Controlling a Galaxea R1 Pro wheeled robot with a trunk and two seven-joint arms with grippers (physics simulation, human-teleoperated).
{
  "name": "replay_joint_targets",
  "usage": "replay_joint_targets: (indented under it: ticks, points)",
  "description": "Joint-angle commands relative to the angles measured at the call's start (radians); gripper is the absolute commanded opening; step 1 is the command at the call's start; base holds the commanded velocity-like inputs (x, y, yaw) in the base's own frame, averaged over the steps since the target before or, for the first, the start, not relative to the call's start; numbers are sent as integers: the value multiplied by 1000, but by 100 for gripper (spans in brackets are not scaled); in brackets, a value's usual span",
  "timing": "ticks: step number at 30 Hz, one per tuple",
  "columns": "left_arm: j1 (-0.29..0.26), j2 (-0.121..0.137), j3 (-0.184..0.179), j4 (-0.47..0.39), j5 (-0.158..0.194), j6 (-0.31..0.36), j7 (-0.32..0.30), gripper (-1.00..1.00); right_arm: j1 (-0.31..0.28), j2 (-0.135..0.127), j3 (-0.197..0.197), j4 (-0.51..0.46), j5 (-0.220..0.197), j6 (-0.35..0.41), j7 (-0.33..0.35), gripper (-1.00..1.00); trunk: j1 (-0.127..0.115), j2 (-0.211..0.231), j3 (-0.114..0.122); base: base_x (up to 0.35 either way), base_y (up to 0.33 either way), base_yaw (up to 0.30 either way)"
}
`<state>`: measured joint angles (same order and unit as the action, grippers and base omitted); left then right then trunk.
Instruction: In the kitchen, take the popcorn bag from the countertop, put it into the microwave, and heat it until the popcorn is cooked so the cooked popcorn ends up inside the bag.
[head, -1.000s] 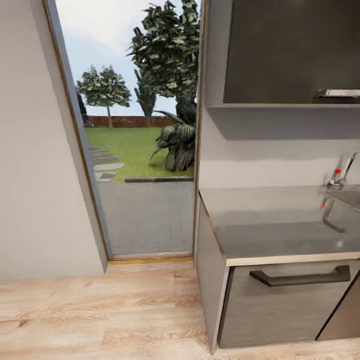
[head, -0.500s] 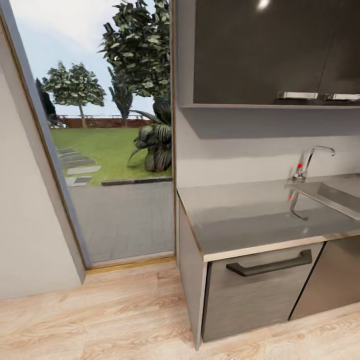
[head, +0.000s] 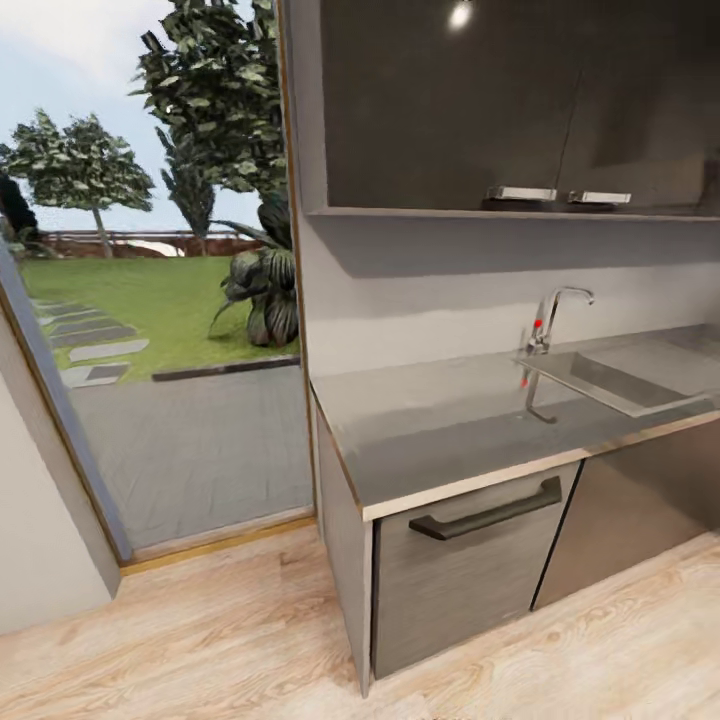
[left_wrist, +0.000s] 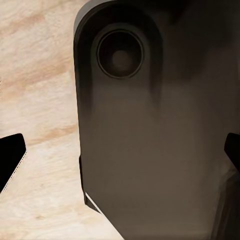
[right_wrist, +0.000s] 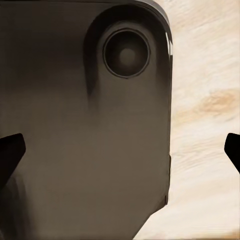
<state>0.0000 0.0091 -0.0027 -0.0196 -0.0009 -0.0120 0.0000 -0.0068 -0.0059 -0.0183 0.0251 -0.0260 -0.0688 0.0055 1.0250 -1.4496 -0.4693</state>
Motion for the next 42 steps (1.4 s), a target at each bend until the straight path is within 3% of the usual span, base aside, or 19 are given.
replay_joint_targets:
  ticks: [1,42]
  points:
    - [0,0,0,0,0,-1,0,100,-1,1,-2,2,-3,-6,0,100,0,0,-1,0,0,-284]
    - [0,0,0,0,0,-1,0,100,-1,-1,-2,2,-2,-6,1,100,0,0,-1,0,0,-285]
